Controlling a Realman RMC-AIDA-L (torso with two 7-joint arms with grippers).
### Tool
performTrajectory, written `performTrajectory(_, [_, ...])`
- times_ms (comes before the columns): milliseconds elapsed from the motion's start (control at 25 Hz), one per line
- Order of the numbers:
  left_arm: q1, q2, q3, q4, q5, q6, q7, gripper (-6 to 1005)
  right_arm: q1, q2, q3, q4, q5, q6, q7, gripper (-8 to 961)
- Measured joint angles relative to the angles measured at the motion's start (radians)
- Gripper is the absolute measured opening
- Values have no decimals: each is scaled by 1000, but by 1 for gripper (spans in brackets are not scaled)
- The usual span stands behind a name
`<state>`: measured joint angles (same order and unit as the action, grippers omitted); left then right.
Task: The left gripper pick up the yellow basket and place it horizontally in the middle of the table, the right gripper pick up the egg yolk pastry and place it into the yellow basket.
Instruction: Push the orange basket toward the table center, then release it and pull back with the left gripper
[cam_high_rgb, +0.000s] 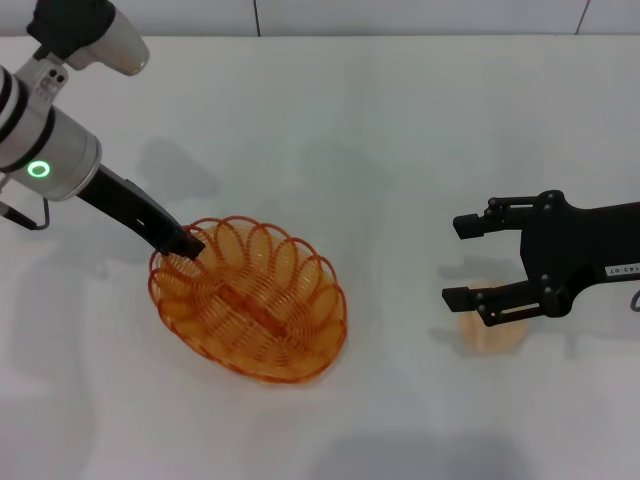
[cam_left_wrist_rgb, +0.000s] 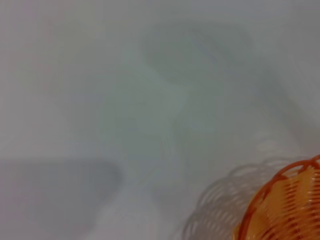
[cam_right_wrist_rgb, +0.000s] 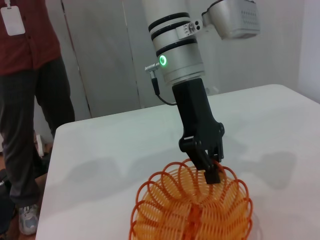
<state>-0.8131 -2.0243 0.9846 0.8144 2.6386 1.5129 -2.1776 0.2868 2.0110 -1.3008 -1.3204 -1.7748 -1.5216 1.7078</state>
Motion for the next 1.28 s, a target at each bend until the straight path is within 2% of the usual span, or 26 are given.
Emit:
performTrajectory(400, [48, -7, -26, 183, -76, 91, -115, 92, 2, 0, 2, 3, 0, 7, 3, 812])
performTrajectory(920, [38, -22, -34, 184, -109, 96, -248, 78, 0, 0, 2, -6, 0, -7, 20, 812])
performTrajectory(1280, [64, -31, -38, 167, -131, 0, -390, 81, 5, 0, 0, -7, 0, -18, 21, 812])
